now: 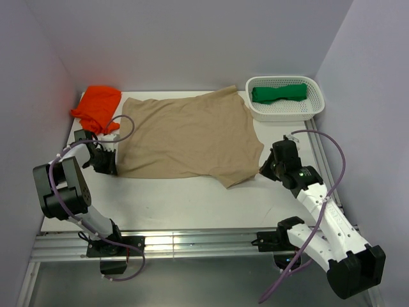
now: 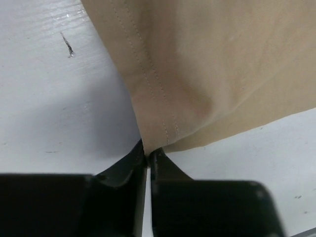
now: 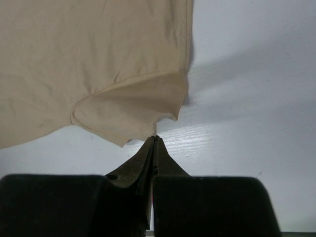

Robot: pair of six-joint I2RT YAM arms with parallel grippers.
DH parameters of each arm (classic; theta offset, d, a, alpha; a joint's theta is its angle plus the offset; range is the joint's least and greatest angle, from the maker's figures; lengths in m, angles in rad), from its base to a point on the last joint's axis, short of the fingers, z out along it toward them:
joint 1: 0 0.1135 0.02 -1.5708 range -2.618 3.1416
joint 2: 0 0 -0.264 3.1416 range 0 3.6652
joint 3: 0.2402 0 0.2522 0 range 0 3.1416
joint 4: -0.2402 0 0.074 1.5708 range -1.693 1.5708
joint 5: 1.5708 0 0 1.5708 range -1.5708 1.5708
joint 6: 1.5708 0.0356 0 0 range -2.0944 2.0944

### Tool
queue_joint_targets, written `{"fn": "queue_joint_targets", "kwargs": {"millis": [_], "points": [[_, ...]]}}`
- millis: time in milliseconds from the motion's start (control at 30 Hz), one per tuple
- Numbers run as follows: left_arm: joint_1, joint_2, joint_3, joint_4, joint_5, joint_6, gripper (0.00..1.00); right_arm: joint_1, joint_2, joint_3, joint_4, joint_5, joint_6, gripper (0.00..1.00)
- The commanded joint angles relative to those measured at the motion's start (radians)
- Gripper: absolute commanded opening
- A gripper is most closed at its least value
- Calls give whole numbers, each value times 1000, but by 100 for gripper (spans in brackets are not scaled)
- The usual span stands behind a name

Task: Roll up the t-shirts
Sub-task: Fold the tshirt

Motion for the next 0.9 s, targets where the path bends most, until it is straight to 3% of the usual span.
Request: {"fn": "queue_joint_targets", "kwargs": {"millis": [0,67,400,867], "points": [[-4,-25,1,-20,25,-2,7,-9,-34,55,-4,25,-10,0],[-4,-45,15,-64,28,3,0,-8,-54,55,-18,23,-5,0],[4,-31,127,-374,68,80,0,-9,-169,47,-139,46,25,0],[90,-14,165,-546,57,195,0,-9,-358,35,-282,28,105,0]]}}
